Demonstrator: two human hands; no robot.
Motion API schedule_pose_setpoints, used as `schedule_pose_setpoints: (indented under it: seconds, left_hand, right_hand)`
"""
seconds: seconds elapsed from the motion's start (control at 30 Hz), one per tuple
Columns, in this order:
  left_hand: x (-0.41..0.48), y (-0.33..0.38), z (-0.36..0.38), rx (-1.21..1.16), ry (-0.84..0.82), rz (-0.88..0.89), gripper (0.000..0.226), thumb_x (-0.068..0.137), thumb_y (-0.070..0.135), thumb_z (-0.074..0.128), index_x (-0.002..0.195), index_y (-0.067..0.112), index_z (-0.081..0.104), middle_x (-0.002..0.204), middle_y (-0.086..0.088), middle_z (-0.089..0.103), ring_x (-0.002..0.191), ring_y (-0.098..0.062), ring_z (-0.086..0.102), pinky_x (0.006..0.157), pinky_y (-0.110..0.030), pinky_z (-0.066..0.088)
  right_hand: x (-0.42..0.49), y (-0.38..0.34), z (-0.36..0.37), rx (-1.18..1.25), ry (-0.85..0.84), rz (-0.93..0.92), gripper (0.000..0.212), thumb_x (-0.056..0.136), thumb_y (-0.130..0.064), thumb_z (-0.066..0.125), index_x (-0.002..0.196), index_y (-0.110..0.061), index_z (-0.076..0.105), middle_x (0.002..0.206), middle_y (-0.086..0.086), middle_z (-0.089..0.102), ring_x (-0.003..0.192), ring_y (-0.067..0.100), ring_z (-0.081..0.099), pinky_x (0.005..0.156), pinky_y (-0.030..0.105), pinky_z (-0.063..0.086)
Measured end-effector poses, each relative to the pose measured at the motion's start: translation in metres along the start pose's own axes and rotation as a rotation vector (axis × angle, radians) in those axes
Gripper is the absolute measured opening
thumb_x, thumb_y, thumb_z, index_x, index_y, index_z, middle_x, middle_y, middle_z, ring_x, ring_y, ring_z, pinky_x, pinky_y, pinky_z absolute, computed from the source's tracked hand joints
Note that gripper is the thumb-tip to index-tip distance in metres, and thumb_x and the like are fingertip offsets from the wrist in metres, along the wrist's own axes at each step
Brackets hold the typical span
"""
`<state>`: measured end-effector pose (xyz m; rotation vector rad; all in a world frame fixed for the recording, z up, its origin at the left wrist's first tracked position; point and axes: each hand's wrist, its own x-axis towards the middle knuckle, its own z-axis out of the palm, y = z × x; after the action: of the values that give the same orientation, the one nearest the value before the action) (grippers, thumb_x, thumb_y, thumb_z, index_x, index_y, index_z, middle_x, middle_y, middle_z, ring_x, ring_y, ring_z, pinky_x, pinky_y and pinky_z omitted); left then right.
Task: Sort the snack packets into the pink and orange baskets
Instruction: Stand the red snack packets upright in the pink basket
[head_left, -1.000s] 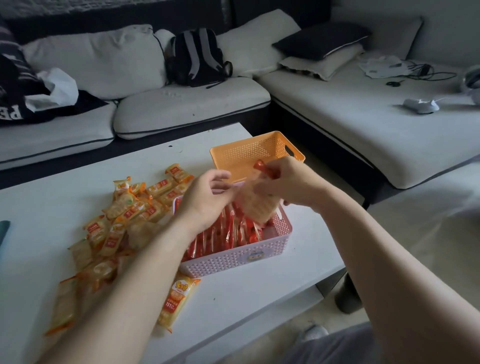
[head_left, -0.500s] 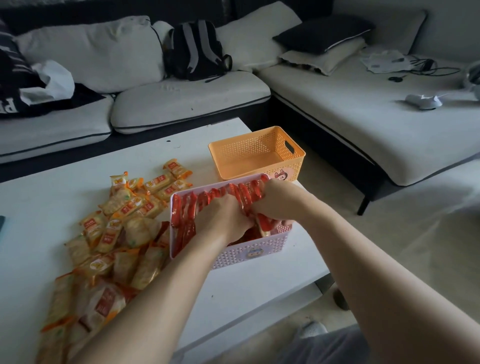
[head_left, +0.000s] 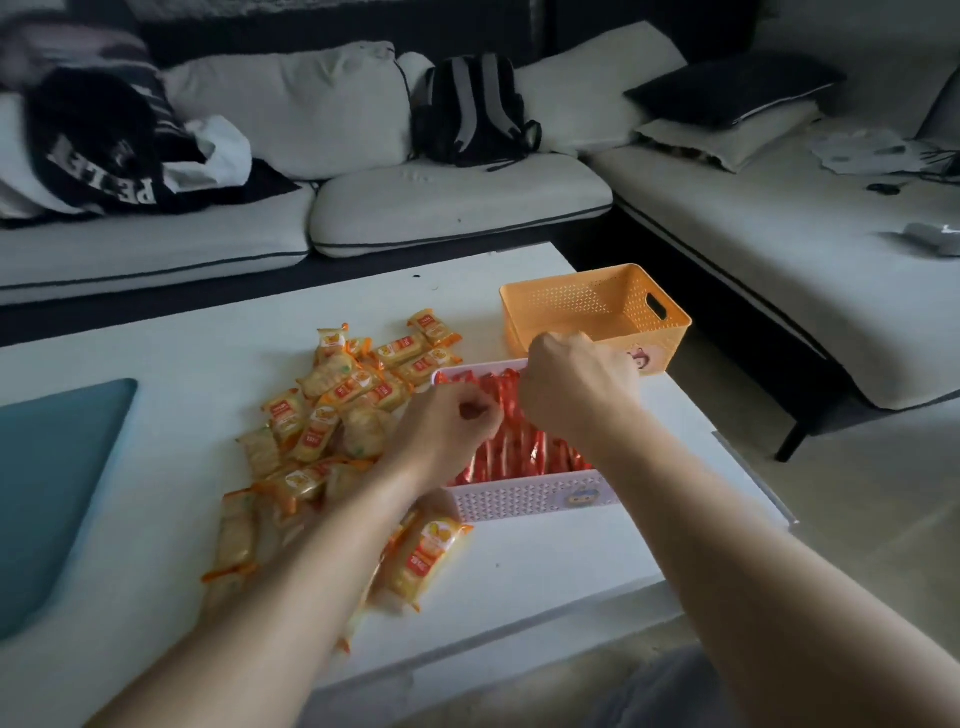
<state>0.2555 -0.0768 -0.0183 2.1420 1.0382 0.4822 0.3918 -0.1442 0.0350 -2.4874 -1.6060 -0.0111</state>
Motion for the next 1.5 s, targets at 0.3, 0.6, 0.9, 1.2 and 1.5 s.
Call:
schedule_pose_setpoints:
  seconds: [0.3, 0.6, 0.9, 1.2, 1.5]
  left_hand:
    - [-0.087, -0.113, -0.119, 0.366, 0.190, -0.338, 0.008, 0.083, 0.036, 0.067, 0.091, 0.035, 0.068, 0.104, 0.004, 0.073, 0.100, -0.022, 0.068, 0.083, -0.038, 0.055]
    - [-0.095, -0.154, -0.122, 0.486, -0.529, -0.362, 0.149, 0.038, 0.080, 0.076, 0.158, 0.046, -0.005, 0.166, 0.006, -0.019, 0.155, -0.034, -0.011, 0.125, -0.051, 0.016]
    - [-0.107, -0.187, -0.125, 0.579, -0.344, -0.438, 0.137, 0.062, 0.068, 0.083, 0.158, 0.042, -0.012, 0.165, -0.006, -0.027, 0.154, -0.041, 0.004, 0.117, -0.052, 0.034]
    - [-0.103, -0.187, -0.154, 0.469, 0.061, -0.363, 0.026, 0.080, 0.035, 0.076, 0.087, 0.031, 0.051, 0.107, 0.008, 0.054, 0.097, -0.017, 0.055, 0.069, -0.033, 0.044]
    - [-0.107, -0.203, -0.192, -0.378, 0.296, -0.451, 0.031, 0.080, 0.013, 0.083, 0.104, 0.023, 0.068, 0.096, 0.000, 0.076, 0.085, -0.026, 0.075, 0.076, -0.048, 0.063]
  right_hand:
    - [-0.016, -0.143, 0.046, 0.366, -0.340, -0.272, 0.023, 0.089, -0.002, 0.048, 0.102, -0.001, 0.066, 0.099, 0.011, 0.066, 0.100, 0.034, 0.067, 0.077, 0.039, 0.057]
    - [-0.019, -0.204, 0.125, -0.009, -0.468, -0.257, 0.054, 0.097, -0.018, 0.040, 0.147, 0.002, 0.037, 0.145, 0.021, 0.043, 0.134, 0.041, 0.042, 0.102, 0.046, 0.046]
    - [0.028, -0.196, 0.111, 0.278, -0.214, -0.121, 0.047, 0.090, -0.005, 0.051, 0.137, -0.011, 0.049, 0.130, 0.014, 0.057, 0.109, 0.037, 0.062, 0.084, 0.044, 0.056]
    - [0.050, -0.190, 0.142, 0.210, -0.407, -0.028, 0.063, 0.089, -0.015, 0.038, 0.148, 0.002, 0.027, 0.145, 0.026, 0.044, 0.135, 0.045, 0.040, 0.111, 0.051, 0.032]
    - [0.065, -0.194, 0.111, 0.549, -0.069, 0.031, 0.033, 0.096, -0.025, 0.057, 0.122, -0.006, 0.058, 0.114, 0.012, 0.064, 0.099, 0.029, 0.061, 0.081, 0.037, 0.053]
